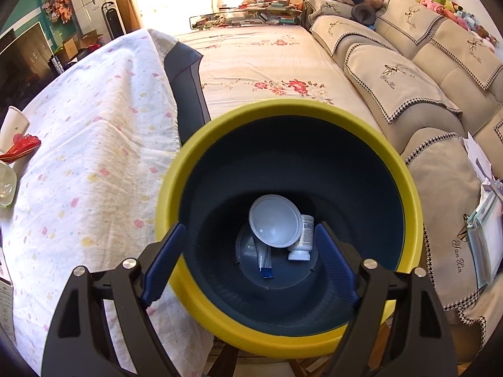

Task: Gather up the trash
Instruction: 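Pinch the white tissue with the left tool and lift it, then carry the tissue with the left tool into the bin and release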

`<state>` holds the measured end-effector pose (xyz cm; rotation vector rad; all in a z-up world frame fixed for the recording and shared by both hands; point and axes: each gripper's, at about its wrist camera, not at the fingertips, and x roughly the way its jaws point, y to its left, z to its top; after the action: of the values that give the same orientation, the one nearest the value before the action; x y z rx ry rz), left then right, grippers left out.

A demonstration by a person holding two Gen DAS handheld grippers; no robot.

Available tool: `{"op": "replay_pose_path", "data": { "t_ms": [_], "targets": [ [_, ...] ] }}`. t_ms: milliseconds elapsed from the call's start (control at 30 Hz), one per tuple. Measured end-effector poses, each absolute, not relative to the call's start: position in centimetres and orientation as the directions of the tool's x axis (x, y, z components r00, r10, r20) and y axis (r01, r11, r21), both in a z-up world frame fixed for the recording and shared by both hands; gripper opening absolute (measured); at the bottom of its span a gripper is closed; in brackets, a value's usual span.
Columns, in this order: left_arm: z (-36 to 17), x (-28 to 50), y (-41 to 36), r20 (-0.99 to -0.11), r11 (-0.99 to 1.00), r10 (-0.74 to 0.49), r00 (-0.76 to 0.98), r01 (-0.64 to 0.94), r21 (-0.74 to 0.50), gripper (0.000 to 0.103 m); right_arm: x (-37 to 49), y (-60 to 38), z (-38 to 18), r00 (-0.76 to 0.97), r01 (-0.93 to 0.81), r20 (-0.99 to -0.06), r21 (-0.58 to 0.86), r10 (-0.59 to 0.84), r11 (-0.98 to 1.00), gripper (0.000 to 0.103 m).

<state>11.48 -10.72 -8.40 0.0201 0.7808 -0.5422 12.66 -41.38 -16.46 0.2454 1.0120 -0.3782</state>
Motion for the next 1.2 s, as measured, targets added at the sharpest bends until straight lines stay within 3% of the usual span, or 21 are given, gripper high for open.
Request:
{"op": "replay_pose_path", "data": {
  "t_ms": [433, 700, 933, 1200],
  "targets": [
    [-1.2, 8.3, -8.5, -0.549, 0.868, -0.462, 0.696, 0.483, -0.117, 0.008, 11.3, -39.8, -12.9, 0.542, 0.387, -0.818, 0.037, -0.195, 0.921, 0.080],
    [1.3, 6.8, -11.3, -0.528, 0.817, -0.525, 0.668, 0.569, -0.092, 0.008, 10.2, -39.5, -11.3, 0.569, 0.384, -0.793, 0.023, -0.218, 0.923, 0.080],
    [1.5, 7.8, -18.4, -0.562, 0.711, -0.606, 0.564, 0.701, -0.063, 0.008, 6.7, -40.2, -10.1, 0.584, 0.421, -0.767, 0.006, -0.266, 0.907, 0.080],
    [-0.8, 10.9, -31.8, -0.633, 0.574, -0.656, 0.412, 0.817, -0.062, 0.008, 2.1, -42.7, -8.7, 0.599, 0.490, -0.730, 0.009, -0.329, 0.872, 0.080]
  ]
}}
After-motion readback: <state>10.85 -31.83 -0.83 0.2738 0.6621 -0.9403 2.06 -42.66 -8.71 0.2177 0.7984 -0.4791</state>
